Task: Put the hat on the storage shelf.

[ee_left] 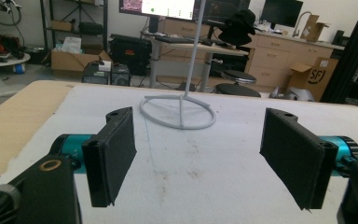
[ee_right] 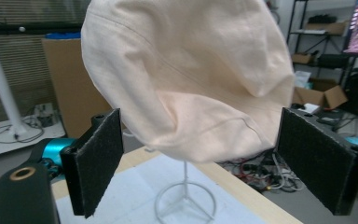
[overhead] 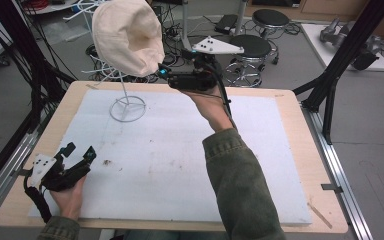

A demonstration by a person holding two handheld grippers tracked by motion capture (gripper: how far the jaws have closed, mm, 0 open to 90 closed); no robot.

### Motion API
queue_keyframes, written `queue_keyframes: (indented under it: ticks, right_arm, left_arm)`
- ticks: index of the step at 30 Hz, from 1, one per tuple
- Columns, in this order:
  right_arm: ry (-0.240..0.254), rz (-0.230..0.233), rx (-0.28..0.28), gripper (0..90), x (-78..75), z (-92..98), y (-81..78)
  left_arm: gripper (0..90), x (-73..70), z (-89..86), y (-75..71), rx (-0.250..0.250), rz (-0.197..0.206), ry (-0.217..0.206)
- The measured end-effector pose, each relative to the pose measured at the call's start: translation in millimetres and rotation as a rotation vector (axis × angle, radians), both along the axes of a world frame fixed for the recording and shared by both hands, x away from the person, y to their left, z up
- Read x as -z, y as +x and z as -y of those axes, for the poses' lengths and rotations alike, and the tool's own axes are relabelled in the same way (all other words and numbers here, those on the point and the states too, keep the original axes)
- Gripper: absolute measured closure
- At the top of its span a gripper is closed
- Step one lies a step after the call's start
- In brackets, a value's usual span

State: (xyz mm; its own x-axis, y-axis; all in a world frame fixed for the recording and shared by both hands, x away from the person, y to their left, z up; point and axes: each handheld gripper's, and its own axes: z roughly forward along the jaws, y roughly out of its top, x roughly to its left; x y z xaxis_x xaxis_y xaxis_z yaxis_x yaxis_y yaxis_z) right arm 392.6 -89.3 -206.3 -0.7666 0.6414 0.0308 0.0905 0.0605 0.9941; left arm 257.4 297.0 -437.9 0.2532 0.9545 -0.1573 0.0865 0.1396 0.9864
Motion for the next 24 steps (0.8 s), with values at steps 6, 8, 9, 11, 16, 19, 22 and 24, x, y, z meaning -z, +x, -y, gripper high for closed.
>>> queue_keyframes:
  ticks: [6, 8, 9, 11, 16, 19, 22, 24]
  right_arm:
    - [0.018, -0.009, 0.046, 14.2, 11.6, 23.1, -11.6]
    - [0.022, -0.016, 0.053, 14.1, 14.6, 30.0, -14.7]
    - [0.026, -0.021, 0.058, 13.9, 16.1, 33.4, -15.7]
    - [0.034, -0.03, 0.063, 13.6, 19.1, 40.5, -18.2]
    - [0.04, -0.029, 0.076, 13.6, 24.1, 53.2, -26.6]
    - [0.052, -0.035, 0.076, 13.2, 29.4, 64.7, -36.6]
    - [0.058, -0.023, 0.088, 13.2, 35.9, 75.0, -46.4]
    - [0.055, -0.019, 0.1, 13.2, 39.8, 81.8, -52.5]
  left_arm:
    - [26.4, 0.0, 7.7, 3.8, 0.03, -0.003, 0.01]
    - [26.4, 0.1, 8.4, 3.9, 0.031, 0.0, 0.008]
    - [26.4, 0.0, 8.4, 3.6, 0.032, 0.0, 0.009]
    - [26.4, 0.0, 8.0, 3.2, 0.033, -0.001, 0.008]
    - [26.4, 0.2, 7.5, 2.9, 0.03, -0.004, 0.005]
    - [26.4, 0.1, 8.1, 2.7, 0.031, -0.004, 0.007]
    - [26.4, 0.0, 8.5, 2.4, 0.03, -0.004, 0.007]
    - [26.4, 0.2, 8.8, 2.4, 0.03, -0.004, 0.006]
